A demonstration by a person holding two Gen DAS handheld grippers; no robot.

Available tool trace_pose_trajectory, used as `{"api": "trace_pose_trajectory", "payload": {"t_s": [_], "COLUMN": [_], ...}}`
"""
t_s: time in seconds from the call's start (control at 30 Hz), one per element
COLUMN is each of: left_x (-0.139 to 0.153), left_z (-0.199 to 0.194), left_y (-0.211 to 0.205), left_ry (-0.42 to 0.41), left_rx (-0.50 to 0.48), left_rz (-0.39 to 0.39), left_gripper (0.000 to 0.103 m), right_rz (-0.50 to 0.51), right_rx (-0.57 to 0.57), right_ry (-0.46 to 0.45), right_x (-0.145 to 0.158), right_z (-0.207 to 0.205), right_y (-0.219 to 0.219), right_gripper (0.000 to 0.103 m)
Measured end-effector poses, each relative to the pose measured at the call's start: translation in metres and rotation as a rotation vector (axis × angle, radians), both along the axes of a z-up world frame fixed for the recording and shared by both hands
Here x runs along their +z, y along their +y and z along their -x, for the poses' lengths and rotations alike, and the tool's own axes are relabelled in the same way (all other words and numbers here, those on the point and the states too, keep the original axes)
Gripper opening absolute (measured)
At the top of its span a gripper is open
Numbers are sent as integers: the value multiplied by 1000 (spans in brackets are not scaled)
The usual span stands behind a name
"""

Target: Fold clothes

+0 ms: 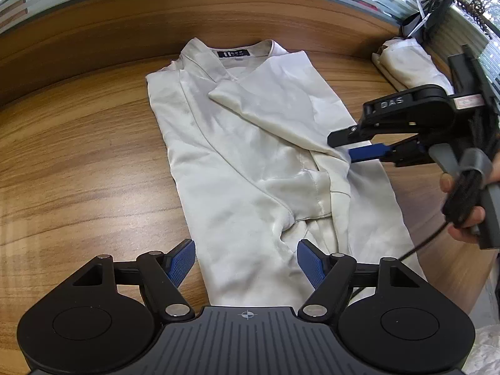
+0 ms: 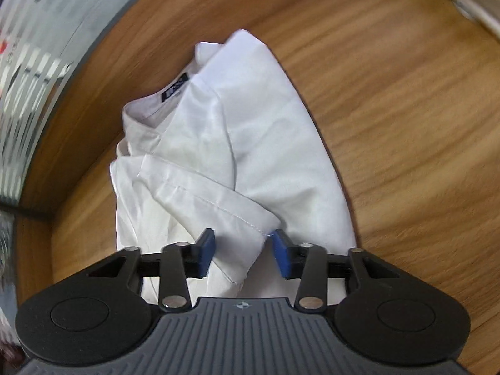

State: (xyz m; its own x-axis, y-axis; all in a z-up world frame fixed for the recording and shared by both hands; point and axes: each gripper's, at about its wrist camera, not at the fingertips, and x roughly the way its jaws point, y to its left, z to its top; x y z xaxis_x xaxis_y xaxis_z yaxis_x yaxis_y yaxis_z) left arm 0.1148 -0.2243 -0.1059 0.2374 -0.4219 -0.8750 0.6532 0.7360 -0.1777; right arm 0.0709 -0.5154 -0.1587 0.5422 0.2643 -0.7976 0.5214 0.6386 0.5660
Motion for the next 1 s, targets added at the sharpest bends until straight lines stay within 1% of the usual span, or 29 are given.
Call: {"api": "trace_pose_trajectory", "payload": {"t_s": [0.03,0.07,0.1,0.17,0.27,0.33,0.4,0.47,0.5,0.53,0.6,0.7,0.73,0.8,0.87,0.93,0.97,1.0], "left_x": [0,1,2,3,3,3,3,2,2,1,1,-1,-1,-3,-4,-6,-6,-7], "left_z": [0,0,0,-2,-4,-5,-4,-3,-2,-2,-2,-3,-3,-4,-4,-5,-6,-6], "left_y": [0,1,2,5,8,9,9,10,11,12,14,20,22,25,27,27,27,27], "left_ry": [-3,-5,-5,-3,2,0,-1,-6,-11,-13,-16,-7,-4,2,7,12,13,13], "left_rx": [1,4,9,26,50,57,59,60,61,63,71,98,106,118,125,127,126,125], "left_rz": [-1,-2,-2,-1,-1,-5,-9,-22,-27,-32,-38,-38,-38,-38,-38,-37,-37,-37], "left_gripper": [75,75,74,74,74,74,75,75,75,75,75,75,75,75,75,75,75,75], "right_rz": [-12,-8,10,61,145,196,251,306,333,359,391,373,367,366,380,387,377,358], "right_rx": [-10,-14,-2,61,222,339,468,597,662,720,794,833,824,785,710,616,572,533], "right_ry": [-11,-33,-59,-112,-183,-190,-176,-161,-154,-149,-161,-198,-215,-246,-264,-263,-246,-220], "right_x": [-1,0,5,16,33,35,34,32,31,31,35,46,52,66,76,83,84,82], "right_z": [-1,-1,-1,-2,-8,-15,-21,-28,-31,-34,-34,-36,-37,-43,-52,-64,-73,-82], "right_y": [1,3,6,18,45,65,85,106,116,125,135,135,132,124,112,95,86,77], "right_gripper": [4,3,3,3,3,4,6,11,17,19,21,21,21,22,24,33,42,48]}}
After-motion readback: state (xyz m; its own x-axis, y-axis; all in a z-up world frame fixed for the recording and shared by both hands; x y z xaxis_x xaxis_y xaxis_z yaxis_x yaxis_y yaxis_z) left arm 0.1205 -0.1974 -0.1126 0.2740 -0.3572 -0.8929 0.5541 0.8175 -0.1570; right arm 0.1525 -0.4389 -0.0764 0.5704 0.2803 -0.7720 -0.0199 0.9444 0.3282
